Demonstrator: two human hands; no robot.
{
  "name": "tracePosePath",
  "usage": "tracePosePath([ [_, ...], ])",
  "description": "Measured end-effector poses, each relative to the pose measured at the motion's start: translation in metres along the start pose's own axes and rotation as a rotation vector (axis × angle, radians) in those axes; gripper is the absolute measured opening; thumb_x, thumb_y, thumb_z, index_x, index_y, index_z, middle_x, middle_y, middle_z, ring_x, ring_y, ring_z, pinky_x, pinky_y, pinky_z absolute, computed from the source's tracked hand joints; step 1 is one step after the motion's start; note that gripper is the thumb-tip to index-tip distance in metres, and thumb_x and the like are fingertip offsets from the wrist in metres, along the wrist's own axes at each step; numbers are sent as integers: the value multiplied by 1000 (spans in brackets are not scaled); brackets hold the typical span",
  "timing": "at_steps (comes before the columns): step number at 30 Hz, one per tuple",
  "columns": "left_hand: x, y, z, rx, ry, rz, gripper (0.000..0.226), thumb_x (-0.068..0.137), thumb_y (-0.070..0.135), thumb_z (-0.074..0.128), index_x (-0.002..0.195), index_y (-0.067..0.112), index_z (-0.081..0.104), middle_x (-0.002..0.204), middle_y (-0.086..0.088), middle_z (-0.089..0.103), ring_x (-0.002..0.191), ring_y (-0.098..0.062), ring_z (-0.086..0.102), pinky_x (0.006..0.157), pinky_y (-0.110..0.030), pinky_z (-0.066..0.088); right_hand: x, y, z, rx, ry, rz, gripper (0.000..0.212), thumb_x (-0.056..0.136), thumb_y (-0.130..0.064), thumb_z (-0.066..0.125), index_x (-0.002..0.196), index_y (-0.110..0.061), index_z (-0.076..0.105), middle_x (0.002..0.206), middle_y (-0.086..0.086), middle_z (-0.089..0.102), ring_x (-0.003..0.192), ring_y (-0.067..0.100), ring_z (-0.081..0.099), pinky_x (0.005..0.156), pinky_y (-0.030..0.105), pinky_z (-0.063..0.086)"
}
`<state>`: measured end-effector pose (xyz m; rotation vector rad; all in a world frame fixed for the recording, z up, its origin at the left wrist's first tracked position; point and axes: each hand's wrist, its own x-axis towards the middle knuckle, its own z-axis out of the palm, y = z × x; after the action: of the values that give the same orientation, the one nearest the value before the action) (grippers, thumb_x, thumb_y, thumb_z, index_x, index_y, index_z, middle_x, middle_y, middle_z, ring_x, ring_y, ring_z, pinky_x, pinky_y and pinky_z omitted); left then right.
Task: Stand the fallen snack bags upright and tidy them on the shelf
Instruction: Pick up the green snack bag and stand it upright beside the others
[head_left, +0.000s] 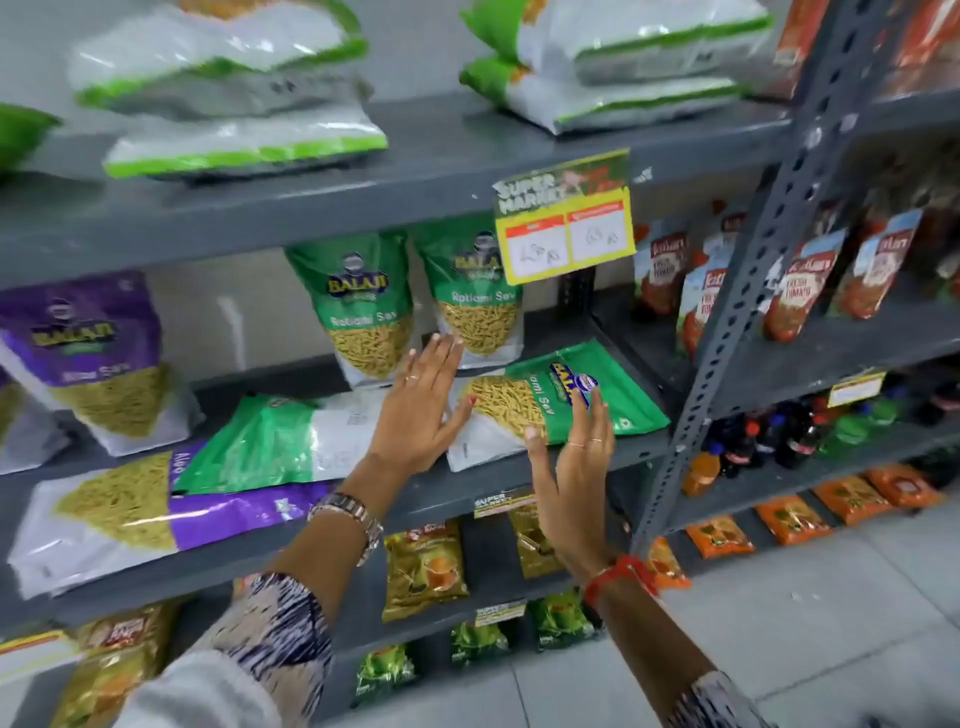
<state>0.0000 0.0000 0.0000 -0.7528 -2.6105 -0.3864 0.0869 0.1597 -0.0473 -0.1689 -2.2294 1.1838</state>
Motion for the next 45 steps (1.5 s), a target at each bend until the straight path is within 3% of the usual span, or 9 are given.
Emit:
tracePosePath([
  [5, 58, -9, 40, -191, -388, -378, 64, 88, 56, 25, 126, 11, 50, 134, -16, 53, 123, -31, 49, 107, -43, 35, 13, 34, 26, 475, 168, 732, 38, 87, -24, 63, 118, -6, 50, 118, 14, 50, 112, 34, 52, 99, 47, 44],
  [9, 105, -9, 63, -151, -611, -466, 58, 86, 56, 31, 99, 8, 61, 104, -18, 63, 95, -34, 58, 85, -38, 44, 38, 43, 28, 835, 54, 1044, 14, 91, -17, 57, 91, -5, 50, 73, 11, 54, 64, 23, 53, 54, 25, 54],
  [14, 145, -17, 93, -266, -742, -495, 44, 91, 28, 47, 102, -13, 59, 115, -31, 58, 106, -43, 55, 87, -41, 44, 52, 46, 26, 895, 38, 1195, 23, 93, -9, 51, 109, 7, 49, 120, 37, 54, 111, 45, 58, 84, 38, 52],
  [21, 138, -15, 94, -316, -565, -538, 35, 83, 23, 61, 89, -11, 67, 101, -29, 65, 96, -35, 61, 82, -39, 46, 48, 57, 19, 944, 122, 1213, 17, 93, -7, 50, 105, 5, 55, 120, 34, 57, 97, 33, 65, 85, 40, 55],
  [26, 94, -8, 73, -565, -333, -657, 15, 78, 16, 65, 67, 8, 66, 70, -13, 59, 71, -20, 53, 70, -31, 42, 38, 56, -3, 908, 167, 982, 28, 95, -13, 48, 107, 10, 58, 105, 28, 66, 58, 14, 65, 54, 25, 57],
  [31, 24, 14, 45, -781, -106, -764, 23, 81, 12, 62, 58, 15, 64, 47, 8, 61, 61, -18, 50, 65, -28, 38, 7, 62, -18, 669, 177, 798, 27, 77, -47, 63, 74, -21, 69, 82, 25, 67, 75, 36, 62, 75, 59, 52],
  [33, -11, 18, 34, -876, -52, -800, 30, 81, 10, 62, 52, 20, 62, 42, 10, 57, 59, -18, 49, 65, -31, 39, -8, 57, -23, 597, 176, 731, 29, 68, -56, 62, 74, -29, 71, 73, 8, 66, 74, 32, 60, 72, 53, 50],
  [40, -141, 48, -29, -1147, 201, -952, 17, 82, 6, 59, 70, 15, 67, 57, 4, 67, 70, -23, 57, 70, -34, 47, -70, -35, -67, 584, 83, 447, 19, 91, -11, 55, 102, 0, 66, 87, -2, 68, 80, -4, 64, 74, 9, 49],
  [45, -186, 61, -88, -1186, 391, -865, 20, 81, 1, 58, 75, 17, 68, 59, 12, 70, 69, -14, 61, 70, -28, 50, -95, -80, -78, 702, 82, 339, 15, 89, -13, 57, 95, -6, 69, 92, 7, 71, 97, 26, 66, 93, 40, 52],
])
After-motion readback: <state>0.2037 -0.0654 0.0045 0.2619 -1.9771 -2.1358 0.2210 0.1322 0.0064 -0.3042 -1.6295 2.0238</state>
